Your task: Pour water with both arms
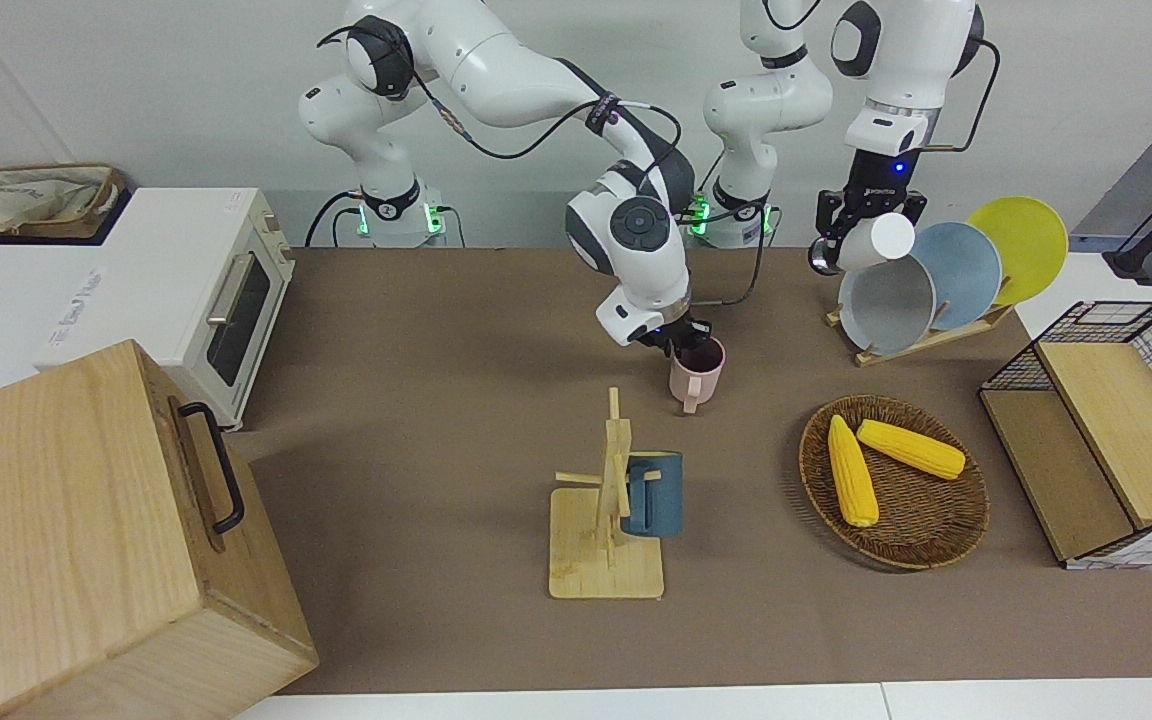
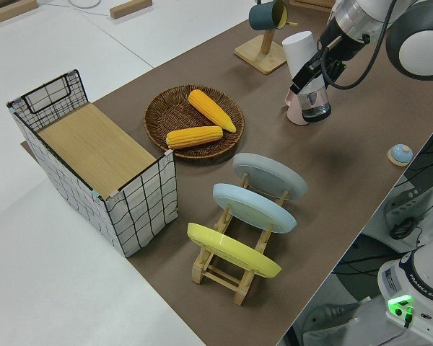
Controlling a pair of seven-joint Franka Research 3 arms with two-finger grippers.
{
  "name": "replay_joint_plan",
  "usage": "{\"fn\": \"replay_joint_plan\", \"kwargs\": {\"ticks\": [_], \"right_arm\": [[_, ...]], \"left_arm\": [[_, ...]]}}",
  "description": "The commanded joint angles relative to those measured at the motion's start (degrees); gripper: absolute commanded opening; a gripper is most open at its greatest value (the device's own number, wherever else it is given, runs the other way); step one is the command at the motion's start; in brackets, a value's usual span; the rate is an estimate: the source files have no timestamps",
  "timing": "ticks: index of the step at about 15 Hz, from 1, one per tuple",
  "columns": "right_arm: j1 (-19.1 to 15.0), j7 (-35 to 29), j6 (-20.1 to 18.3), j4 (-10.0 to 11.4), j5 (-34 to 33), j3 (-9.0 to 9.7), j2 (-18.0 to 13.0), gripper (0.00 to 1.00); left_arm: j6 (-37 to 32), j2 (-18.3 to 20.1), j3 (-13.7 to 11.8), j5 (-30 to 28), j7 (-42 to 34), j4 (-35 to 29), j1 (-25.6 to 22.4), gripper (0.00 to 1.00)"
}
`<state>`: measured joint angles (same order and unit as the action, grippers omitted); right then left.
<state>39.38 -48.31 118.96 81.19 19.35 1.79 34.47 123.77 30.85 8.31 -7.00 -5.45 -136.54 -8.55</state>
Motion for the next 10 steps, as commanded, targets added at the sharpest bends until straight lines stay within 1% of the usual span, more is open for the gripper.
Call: {"fn": "replay_joint_plan", "kwargs": {"ticks": [1,3,5,8,10], "right_arm": [[0.43,-0.73,2.07,-1.03,1.57,-0.21,1.39,0.992],[0.35,-0.82,2.25,-1.30,1.57,-0.21,1.13,0.992],[0.08,-1.00,1.54,-1.47,1.74,-0.29,0.16,0.992],[-0.44,-1.00,-0.38,-1.39,2.18,-0.55,-4.14,0.992],[-1.40,-1.00,-3.80,-1.12,1.66,-1.08,-7.04,0.992]], "left_arm": [[-0.37,2.11,-0.67,-1.00,0.26,-0.65,0.90,0.00],[-0.54,1.94,-0.67,-1.43,0.26,-0.65,1.86,0.00],[-0.63,1.76,-0.58,-2.40,0.35,-0.65,2.39,0.00],[-0.63,1.32,-0.40,-3.46,2.10,-0.74,5.81,0.00],[-0.54,0.45,0.91,-3.46,4.73,-0.83,8.01,0.00]]}}
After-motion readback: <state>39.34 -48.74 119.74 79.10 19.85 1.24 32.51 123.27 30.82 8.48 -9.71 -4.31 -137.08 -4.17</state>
